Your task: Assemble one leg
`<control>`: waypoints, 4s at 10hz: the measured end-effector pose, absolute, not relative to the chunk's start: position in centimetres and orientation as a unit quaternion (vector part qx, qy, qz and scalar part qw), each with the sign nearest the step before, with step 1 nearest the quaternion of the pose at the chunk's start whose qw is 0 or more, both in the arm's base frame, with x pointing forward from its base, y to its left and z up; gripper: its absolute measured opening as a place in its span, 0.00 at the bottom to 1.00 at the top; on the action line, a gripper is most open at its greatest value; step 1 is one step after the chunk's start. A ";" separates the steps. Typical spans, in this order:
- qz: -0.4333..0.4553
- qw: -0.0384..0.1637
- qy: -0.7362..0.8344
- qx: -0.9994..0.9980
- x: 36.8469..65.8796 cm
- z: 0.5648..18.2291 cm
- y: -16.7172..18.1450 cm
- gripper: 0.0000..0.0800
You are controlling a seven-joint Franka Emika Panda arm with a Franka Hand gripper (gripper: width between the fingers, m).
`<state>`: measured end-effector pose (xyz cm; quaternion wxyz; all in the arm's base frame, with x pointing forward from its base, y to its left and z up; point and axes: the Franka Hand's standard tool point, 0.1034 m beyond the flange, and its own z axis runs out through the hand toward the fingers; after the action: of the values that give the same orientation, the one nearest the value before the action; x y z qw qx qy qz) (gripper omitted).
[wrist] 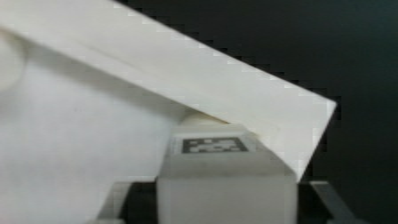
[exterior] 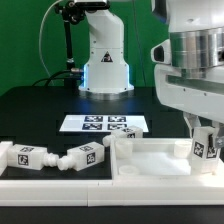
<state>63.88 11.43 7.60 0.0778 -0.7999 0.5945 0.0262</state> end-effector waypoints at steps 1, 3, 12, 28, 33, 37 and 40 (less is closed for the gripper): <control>0.026 0.079 0.610 -0.788 63.9 7.5 11.5 0.36; 0.024 0.079 0.587 -0.805 63.8 7.5 11.4 0.36; -0.012 0.061 0.158 -0.985 63.9 7.2 11.2 0.81; 0.005 0.067 0.573 -0.816 64.1 7.0 11.1 0.36; 0.016 0.079 0.643 -0.762 64.1 6.9 11.1 0.61; -0.002 0.060 0.337 -0.940 63.9 7.0 10.7 0.81; -0.008 0.058 0.240 -0.969 63.9 6.9 10.6 0.81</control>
Offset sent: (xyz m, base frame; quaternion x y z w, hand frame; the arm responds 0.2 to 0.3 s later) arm 0.0000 0.0000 0.0000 0.0000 0.0000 0.0000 1.0000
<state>63.86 10.61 6.94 0.0583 -0.9690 0.2400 -0.0083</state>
